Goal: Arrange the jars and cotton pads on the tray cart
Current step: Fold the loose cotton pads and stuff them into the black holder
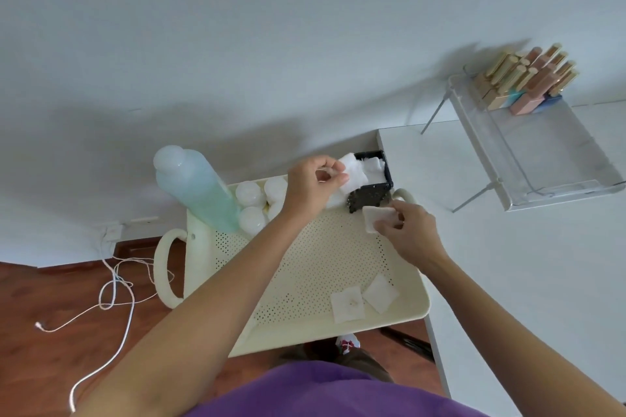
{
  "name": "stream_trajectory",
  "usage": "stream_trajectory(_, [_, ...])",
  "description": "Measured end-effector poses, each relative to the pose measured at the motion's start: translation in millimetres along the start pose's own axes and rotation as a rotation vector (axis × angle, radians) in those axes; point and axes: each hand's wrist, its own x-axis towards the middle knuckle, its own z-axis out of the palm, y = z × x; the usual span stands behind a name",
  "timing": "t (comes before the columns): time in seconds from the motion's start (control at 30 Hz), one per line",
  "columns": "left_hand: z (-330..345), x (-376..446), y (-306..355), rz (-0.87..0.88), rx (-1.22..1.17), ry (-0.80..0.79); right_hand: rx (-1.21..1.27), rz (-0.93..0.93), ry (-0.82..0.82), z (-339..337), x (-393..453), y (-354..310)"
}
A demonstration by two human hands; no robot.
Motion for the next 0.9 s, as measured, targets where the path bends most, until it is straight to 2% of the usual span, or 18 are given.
stream_trajectory(0.13, [21, 30, 16, 0.065, 0.099, -0.122, 0.091, 0.03, 0.043, -27, 6, -4])
stream_trajectory(0.37, [50, 54, 4, 0.017, 0.397, -0.232, -0.012, -0.075, 0.093, -59, 31, -17])
stream_trajectory(0.53, [60, 53, -3, 0.045, 0.53, -0.113, 0.002, -0.161, 0.099, -61, 57, -29])
stream_trajectory(0.77, [42, 20, -15, 0.106, 0.207, 0.168, -0.109, -0.28, -0.045, -43, 93, -47])
stream_trajectory(0.9, [29, -25, -44, 0.166, 0.268, 0.198, -0.26, -0.354, -0.118, -27, 108, -44])
